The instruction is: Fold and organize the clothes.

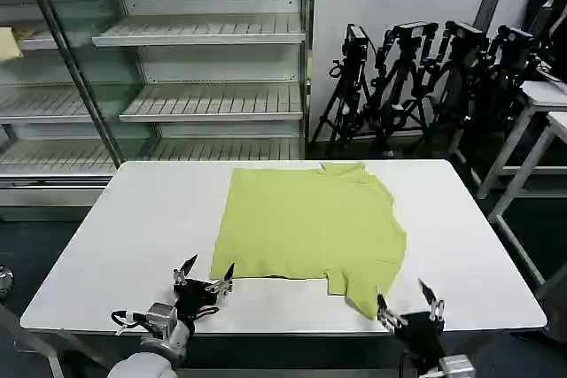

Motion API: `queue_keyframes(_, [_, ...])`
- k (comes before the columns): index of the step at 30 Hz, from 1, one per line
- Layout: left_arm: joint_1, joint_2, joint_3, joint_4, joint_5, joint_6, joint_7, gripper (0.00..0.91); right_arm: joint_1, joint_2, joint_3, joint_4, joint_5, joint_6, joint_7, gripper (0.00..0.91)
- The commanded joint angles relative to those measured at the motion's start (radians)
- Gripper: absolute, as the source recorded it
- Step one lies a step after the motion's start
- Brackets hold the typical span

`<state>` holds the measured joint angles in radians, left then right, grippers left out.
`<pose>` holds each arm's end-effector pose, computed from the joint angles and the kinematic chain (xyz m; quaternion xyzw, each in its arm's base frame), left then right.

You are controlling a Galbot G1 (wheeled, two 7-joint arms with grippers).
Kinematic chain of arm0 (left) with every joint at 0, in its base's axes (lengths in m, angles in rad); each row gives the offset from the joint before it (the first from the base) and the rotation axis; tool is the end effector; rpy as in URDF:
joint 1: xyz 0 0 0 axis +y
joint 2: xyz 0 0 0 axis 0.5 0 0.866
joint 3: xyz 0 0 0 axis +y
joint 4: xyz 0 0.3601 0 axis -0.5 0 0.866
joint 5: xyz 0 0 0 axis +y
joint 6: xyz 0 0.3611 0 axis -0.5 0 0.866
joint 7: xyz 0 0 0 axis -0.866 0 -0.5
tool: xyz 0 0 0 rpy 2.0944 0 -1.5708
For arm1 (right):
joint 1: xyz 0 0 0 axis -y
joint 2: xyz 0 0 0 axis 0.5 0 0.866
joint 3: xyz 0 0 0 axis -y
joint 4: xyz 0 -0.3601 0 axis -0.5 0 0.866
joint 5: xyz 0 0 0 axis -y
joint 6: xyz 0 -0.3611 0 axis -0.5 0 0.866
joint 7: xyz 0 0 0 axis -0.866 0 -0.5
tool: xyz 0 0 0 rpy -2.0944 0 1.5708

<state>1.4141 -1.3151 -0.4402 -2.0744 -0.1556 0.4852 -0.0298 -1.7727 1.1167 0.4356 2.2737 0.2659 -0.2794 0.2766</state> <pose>0.2273 0.0215 -0.2871 -0.0734 -0.9790 -0.0461 0.1846 0.1227 -0.0338 -0.2752 0.0370 -0.9821 0.0605 0.1744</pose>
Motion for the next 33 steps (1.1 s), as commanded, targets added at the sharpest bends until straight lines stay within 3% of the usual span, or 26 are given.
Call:
queue_keyframes(1, [-0.04,0.012,0.002,0.072,-0.108,0.095,-0.114,0.907,-0.046,0.0,-0.02,0.009,0.015,-0.033,0.012,0.907])
queue_keyframes(3, [-0.035,0.017,-0.003,0.068,-0.114,0.094,-0.112,0.907,-0.038,0.002,-0.03,0.009,0.016,-0.036,0.016,0.907])
queue_keyframes(4, [-0.033,0.018,-0.003,0.065,-0.114,0.094,-0.111,0.907,-0.036,0.002,-0.032,0.009,0.018,-0.038,0.016,0.191])
queue_keyframes(5, [-0.032,0.017,-0.002,0.061,-0.113,0.095,-0.111,0.907,-0.03,0.002,-0.038,0.01,0.021,-0.042,0.019,0.03])
queue_keyframes(6, [-0.032,0.016,-0.002,0.058,-0.113,0.095,-0.11,0.705,-0.025,0.001,-0.042,0.008,0.024,-0.047,0.019,0.0])
queue_keyframes(7, [-0.031,0.014,-0.001,0.056,-0.113,0.094,-0.109,0.403,-0.018,0.002,-0.048,0.004,0.028,-0.05,0.02,0.0])
queue_keyframes(8, [-0.031,0.014,0.0,0.053,-0.113,0.094,-0.107,0.01,-0.011,0.002,-0.051,-0.001,0.03,-0.055,0.022,0.0])
queue_keyframes(22, [-0.013,0.008,-0.001,0.051,-0.113,0.093,-0.083,0.01,0.077,0.001,-0.086,-0.023,0.114,-0.156,0.001,0.0])
queue_keyframes(33, [-0.021,-0.002,0.005,0.042,-0.109,0.091,-0.06,0.01,0.116,-0.009,-0.083,-0.034,0.138,-0.182,-0.018,0.0])
